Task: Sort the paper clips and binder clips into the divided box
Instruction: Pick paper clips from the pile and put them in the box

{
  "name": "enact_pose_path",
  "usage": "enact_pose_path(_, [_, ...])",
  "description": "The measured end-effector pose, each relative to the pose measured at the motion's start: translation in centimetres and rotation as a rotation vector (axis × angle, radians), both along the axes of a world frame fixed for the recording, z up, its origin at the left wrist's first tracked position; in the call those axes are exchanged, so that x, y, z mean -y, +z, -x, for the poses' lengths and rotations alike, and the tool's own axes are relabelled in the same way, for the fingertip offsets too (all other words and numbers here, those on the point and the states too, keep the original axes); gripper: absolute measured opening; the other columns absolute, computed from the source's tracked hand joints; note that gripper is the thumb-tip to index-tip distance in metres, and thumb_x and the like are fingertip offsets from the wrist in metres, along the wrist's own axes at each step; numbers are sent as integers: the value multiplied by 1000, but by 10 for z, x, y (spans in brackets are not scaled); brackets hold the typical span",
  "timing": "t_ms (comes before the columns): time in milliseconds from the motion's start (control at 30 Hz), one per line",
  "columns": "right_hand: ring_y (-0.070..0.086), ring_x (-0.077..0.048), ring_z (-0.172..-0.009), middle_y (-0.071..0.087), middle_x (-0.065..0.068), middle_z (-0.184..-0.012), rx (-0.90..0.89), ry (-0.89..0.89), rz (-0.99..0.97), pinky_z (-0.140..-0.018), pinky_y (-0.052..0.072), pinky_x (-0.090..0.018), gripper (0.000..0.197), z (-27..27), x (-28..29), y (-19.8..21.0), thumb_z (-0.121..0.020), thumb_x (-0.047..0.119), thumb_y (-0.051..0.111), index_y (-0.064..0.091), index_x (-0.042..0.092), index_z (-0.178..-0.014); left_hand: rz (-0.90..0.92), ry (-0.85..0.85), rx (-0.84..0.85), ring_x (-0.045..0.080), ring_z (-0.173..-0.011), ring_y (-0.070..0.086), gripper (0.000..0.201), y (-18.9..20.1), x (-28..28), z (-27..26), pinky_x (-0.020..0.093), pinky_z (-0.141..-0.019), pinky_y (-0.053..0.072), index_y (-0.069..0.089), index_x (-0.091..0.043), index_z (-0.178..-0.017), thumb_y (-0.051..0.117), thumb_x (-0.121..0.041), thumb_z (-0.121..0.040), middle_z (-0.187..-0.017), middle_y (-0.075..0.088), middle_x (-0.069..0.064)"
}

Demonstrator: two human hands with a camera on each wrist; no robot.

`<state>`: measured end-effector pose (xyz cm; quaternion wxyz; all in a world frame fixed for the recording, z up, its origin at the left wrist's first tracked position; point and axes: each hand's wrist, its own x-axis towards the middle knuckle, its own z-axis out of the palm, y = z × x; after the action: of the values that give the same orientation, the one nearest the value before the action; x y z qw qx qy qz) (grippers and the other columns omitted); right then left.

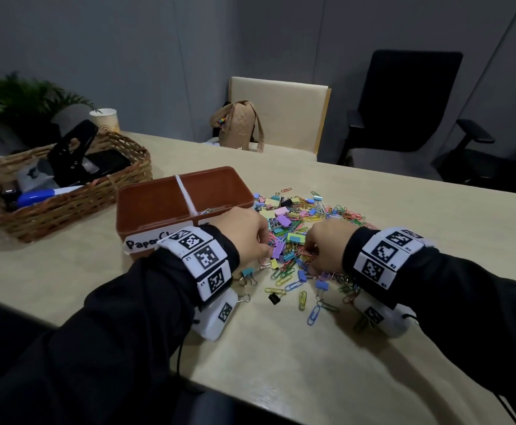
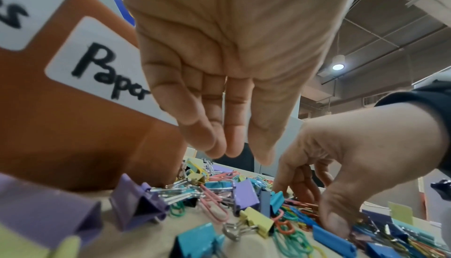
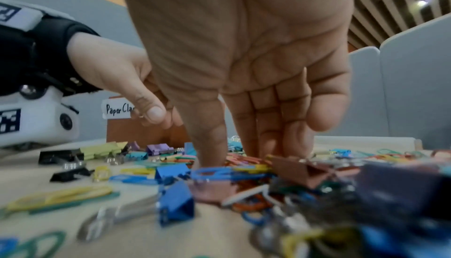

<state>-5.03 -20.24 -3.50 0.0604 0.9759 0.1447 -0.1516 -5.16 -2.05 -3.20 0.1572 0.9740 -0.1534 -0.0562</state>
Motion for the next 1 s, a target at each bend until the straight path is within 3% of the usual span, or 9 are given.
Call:
enact_pose_path(200, [60,-24,-87,65,-4,-94,16,70,-28,-75,52,-31,13,3,-8,1,-85,13,63,68,13,-96,25,-3,-26,9,-76,63,10,1,8,-3,32,-73,55,68,-22,-81,74,-29,-78,-73,65,-10])
enact_pose_path(367, [50,-23,-80,52,-1,-82,47,126,7,-68,43,-27,10,4,-8,-1,-87,10,56,64,14,-91,22,-47,-47,12,-80,65,9,-1,17,-2,34,-78,56,65,-22,-80,74,-23,-78,-73,63,-10])
enact_pose_path(467, [53,-20,-81,57,2,-79,15,65,-168,-70,43,-27,13,3,-1,2,-86,10,56,62,18,-78,-19,-81,-42,12,-82,61,13,0,23,0,26,-72,51,69,-20,-89,74,-26,-79,-76,56,-11])
enact_pose_path(567, [52,-15,-79,60,2,-81,8,-13,-334,-68,40,-23,6,0,10,8,-87,14,63,67,13,-92,-42,-110,-55,10,-79,58,15,1,29,0,21,-67,45,73,-16,-94,73,-24,-81,-80,61,-8])
enact_pose_path(633, [52,-14,-74,57,5,-72,-5,-77,-447,-59,40,-23,3,-4,18,10,-86,17,68,65,16,-85,-57,-133,-71,11,-82,60,14,1,34,-1,22,-68,45,74,-16,-94,72,-24,-81,-88,67,-5])
enact_pose_path(767, [47,-10,-55,55,2,-63,-45,-227,-707,-53,36,-21,17,-8,32,10,-85,11,70,60,16,-71,-58,-160,-87,11,-84,63,14,2,44,-3,30,-77,54,74,-19,-90,74,-28,-79,-91,71,-4])
enact_pose_path(833, [49,-11,-52,58,-3,-63,-95,-293,-844,-51,41,-22,20,-7,36,8,-87,7,67,60,13,-69,-69,-180,-90,11,-83,61,18,2,49,-4,27,-76,52,74,-18,-93,75,-29,-79,-93,70,-3])
enact_pose_path(933, [58,-17,-50,59,-10,-59,-126,-384,-1012,-46,49,-23,20,-5,38,6,-89,0,61,57,7,-71,-106,-212,-105,14,-94,63,26,0,58,-3,24,-81,50,72,-17,-105,74,-28,-81,-102,70,-1])
enact_pose_path(1000, [60,-26,-54,60,-14,-59,-87,-404,-1049,-56,54,-32,17,-6,38,5,-90,-1,59,57,4,-74,-127,-248,-92,17,-101,62,33,-3,64,-2,26,-84,50,69,-19,-114,72,-27,-82,-109,68,1])
